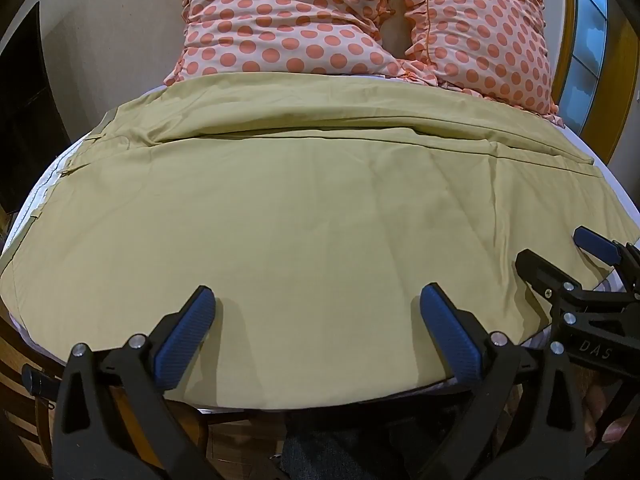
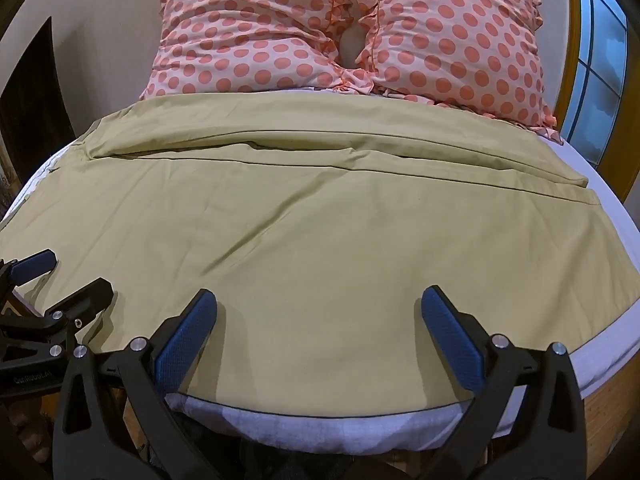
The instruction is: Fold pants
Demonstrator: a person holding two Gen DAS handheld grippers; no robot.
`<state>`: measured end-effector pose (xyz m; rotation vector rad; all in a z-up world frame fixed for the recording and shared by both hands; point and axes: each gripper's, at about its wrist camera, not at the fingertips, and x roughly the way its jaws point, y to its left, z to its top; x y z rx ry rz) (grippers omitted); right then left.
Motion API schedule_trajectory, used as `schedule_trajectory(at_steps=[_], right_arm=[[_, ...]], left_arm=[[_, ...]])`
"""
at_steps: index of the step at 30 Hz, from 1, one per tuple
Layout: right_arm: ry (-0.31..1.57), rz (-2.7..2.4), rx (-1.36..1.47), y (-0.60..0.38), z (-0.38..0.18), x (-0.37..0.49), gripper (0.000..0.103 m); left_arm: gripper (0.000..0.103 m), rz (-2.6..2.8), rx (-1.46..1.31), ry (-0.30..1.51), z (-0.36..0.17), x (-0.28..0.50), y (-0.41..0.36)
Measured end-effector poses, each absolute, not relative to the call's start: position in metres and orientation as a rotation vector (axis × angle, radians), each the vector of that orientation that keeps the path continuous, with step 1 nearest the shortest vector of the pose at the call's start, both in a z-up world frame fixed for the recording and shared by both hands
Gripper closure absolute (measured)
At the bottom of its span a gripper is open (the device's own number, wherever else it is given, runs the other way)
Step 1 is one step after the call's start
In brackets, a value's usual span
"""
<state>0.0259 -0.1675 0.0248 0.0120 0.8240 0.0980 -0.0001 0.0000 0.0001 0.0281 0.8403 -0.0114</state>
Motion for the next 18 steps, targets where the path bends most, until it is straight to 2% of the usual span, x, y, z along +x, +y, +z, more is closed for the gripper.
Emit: schedule_trajectory(at_steps=[18], right_arm=[[0.818,0.098,0.012,-0.1672,0.0252,0.0251,0.001]], left_arm=[[0.002,-0.011,0.029,0.839,0.0001,-0.0001,0.0000]])
